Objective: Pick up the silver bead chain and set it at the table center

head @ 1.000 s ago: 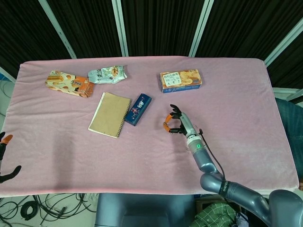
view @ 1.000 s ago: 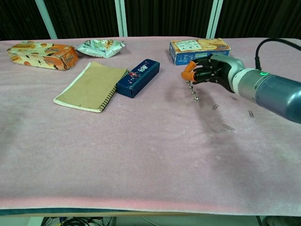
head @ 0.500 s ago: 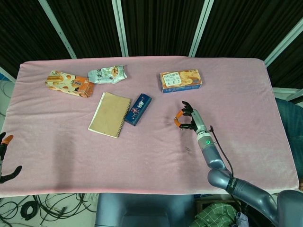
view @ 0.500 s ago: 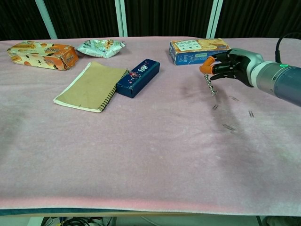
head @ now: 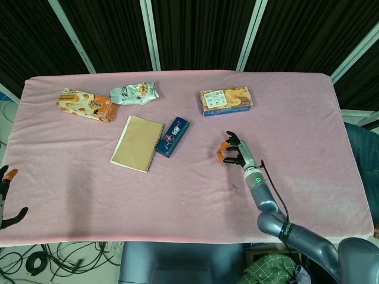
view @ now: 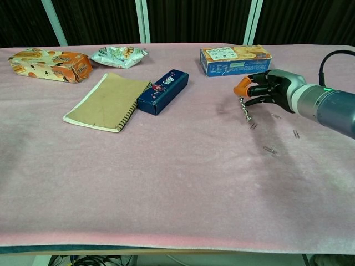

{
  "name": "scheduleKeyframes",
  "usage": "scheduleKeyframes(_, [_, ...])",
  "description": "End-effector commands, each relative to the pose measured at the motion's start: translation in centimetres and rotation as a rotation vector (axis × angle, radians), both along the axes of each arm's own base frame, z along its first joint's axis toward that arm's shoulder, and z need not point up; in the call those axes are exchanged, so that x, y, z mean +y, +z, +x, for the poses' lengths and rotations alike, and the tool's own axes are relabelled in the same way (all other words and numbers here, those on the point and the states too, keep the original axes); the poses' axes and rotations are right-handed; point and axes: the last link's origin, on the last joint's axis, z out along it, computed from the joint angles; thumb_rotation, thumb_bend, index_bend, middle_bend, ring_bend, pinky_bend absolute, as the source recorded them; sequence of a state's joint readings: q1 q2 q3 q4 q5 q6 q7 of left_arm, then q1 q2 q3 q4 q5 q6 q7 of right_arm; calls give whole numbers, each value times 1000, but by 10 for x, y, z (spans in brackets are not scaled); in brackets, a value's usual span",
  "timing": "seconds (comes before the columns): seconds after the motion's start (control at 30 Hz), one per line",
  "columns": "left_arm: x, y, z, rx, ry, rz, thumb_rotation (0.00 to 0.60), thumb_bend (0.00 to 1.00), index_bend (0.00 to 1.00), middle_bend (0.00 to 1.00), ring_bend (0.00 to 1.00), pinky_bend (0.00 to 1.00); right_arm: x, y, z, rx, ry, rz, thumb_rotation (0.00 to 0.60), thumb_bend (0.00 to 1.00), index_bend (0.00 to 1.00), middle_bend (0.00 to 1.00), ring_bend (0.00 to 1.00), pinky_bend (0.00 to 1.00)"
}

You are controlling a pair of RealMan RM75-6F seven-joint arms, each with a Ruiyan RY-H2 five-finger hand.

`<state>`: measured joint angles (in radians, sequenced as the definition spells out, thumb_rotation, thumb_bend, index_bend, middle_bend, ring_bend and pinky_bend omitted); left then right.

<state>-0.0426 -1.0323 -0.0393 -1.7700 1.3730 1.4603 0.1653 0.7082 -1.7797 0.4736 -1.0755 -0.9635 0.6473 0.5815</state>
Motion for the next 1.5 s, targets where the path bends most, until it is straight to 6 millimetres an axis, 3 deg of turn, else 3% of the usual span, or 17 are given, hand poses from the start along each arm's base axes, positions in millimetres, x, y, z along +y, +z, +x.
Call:
scheduleKeyframes(0.03, [0,-1,0,1,0,-2,600,222,120,0,0,0,2,-4,-2,-4,-4,11,590,343,605,39,59,257])
scheduleKeyframes(0.93, [0,-1,1,6,-1,4,600,223,121,0,0,0,5,-8,-13,-19,11,23,588,343,605,39,59,302])
scheduleKeyframes(1.2, [-1,-2,1,9,0,3,600,223,123,0,0,0,-2,9,-2,-43,54,-18,590,343,605,39,59,302])
scheduleKeyframes(1.5, [-1,-3,2,16,1,8,600,223,124,0,0,0,-23,31,-8,-42,16,-60,589,343,605,39,59,300])
